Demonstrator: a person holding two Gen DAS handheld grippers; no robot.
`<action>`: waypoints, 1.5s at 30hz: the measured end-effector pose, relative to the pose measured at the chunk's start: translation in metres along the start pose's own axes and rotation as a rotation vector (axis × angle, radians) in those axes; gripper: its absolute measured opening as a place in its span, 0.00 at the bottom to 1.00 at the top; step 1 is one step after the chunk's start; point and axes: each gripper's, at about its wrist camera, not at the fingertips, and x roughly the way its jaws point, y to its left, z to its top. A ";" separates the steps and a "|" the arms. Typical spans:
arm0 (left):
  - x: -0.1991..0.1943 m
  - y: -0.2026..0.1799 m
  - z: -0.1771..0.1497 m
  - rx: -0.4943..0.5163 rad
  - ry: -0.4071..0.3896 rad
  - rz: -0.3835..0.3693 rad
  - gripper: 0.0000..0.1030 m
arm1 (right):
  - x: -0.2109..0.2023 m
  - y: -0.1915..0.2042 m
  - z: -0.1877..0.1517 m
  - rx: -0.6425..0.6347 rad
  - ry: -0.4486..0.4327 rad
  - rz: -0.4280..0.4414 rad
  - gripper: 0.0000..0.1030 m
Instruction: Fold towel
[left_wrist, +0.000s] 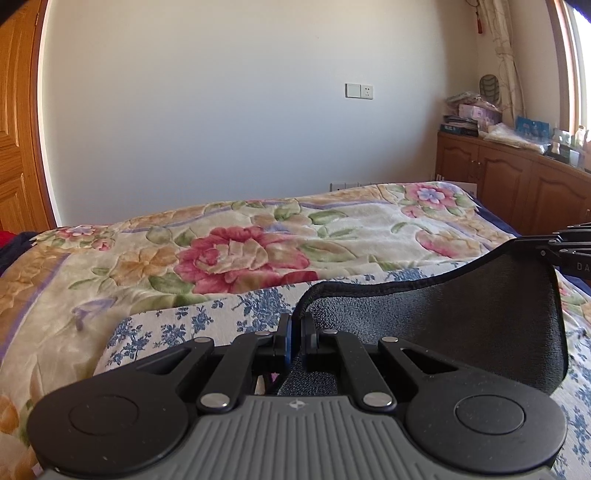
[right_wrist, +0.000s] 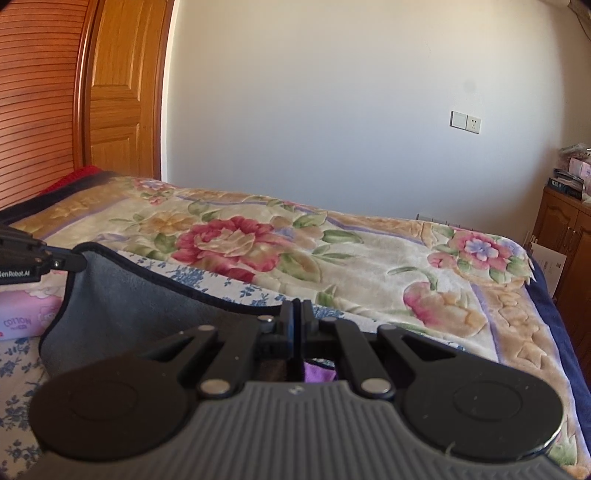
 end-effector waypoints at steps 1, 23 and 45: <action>0.003 0.000 0.001 0.002 0.000 0.001 0.05 | 0.002 -0.001 -0.001 -0.002 -0.001 -0.004 0.04; 0.072 -0.010 -0.009 0.049 0.072 0.052 0.05 | 0.054 -0.011 -0.024 -0.061 0.057 -0.043 0.04; 0.093 -0.021 -0.025 0.071 0.146 0.060 0.25 | 0.076 -0.020 -0.050 -0.030 0.169 -0.074 0.13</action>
